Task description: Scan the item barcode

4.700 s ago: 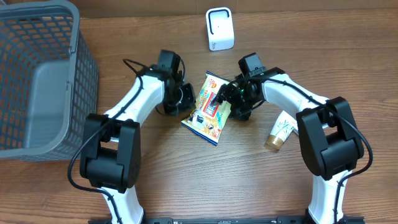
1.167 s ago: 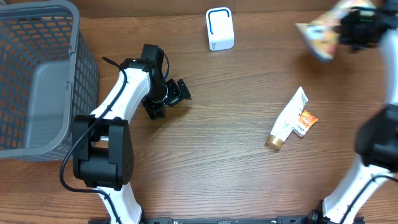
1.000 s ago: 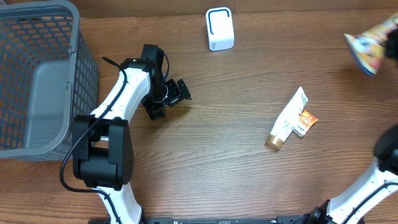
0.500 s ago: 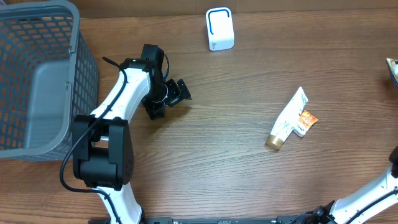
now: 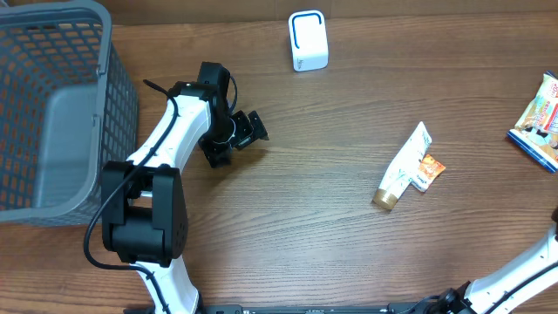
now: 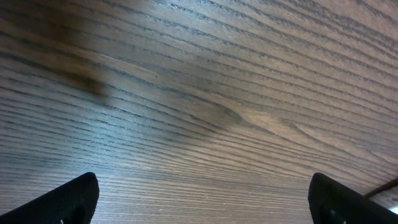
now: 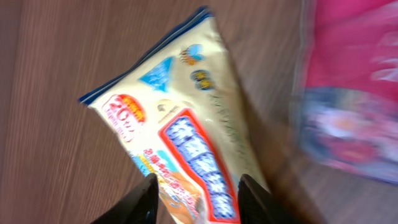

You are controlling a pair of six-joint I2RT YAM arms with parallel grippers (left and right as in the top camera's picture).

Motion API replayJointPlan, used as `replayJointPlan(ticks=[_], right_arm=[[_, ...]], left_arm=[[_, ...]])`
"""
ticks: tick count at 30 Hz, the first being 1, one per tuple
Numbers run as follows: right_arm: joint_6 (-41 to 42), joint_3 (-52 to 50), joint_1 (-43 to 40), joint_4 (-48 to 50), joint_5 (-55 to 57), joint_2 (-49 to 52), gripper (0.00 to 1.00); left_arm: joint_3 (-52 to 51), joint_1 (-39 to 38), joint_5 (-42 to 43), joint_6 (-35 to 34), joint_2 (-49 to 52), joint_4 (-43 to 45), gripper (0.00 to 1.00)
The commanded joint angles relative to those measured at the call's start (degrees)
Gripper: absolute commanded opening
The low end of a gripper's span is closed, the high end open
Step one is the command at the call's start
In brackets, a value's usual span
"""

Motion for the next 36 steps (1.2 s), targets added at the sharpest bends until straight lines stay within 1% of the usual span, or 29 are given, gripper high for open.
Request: replayJointPlan(ticks=[1,3,5,6,8,10,14,17,20,25,30,36], right_arm=[[-2.6,6.0,-1.9,-1.6,-7.0,-1.0,0.33],[-6.7,7.2,-1.7,-1.7,-16.3,-1.2,0.32],[-8.2,7.3,-0.5,-2.7,-20.3,-1.1,0.27],[-8.2,7.1,0.3,-3.8,-19.6,-1.1,0.17],[-7.9,6.5,2.6,-6.3,-15.2,-0.9,0.04],[-6.1,6.3,5.0,-8.9,-10.2,-0.2,0.04],[4.6,6.1,9.2,-15.2,5.5,1.6,0.04],[6.4,5.0,11.1,-15.5,11.5,2.9,0.04],[10.5,4.8,11.4,-16.4,17.7,4.4,0.04],[10.7,3.8,10.0,-15.0,19.3,5.5,0.04],[9.4,1.3,8.4,-8.8,18.3,5.6,0.04],[9.4,1.2,8.3,-2.3,18.0,5.6,0.04]], left_arm=[[0.6,-0.1,0.0,0.5,0.1,0.0,1.0],[0.6,-0.1,0.0,0.5,0.1,0.0,1.0],[0.6,-0.1,0.0,0.5,0.1,0.0,1.0],[0.6,-0.1,0.0,0.5,0.1,0.0,1.0],[0.6,-0.1,0.0,0.5,0.1,0.0,1.0],[0.6,-0.1,0.0,0.5,0.1,0.0,1.0],[0.6,-0.1,0.0,0.5,0.1,0.0,1.0],[0.6,-0.1,0.0,0.5,0.1,0.0,1.0],[0.6,-0.1,0.0,0.5,0.1,0.0,1.0],[0.6,-0.1,0.0,0.5,0.1,0.0,1.0],[0.6,-0.1,0.0,0.5,0.1,0.0,1.0],[0.6,-0.1,0.0,0.5,0.1,0.0,1.0]])
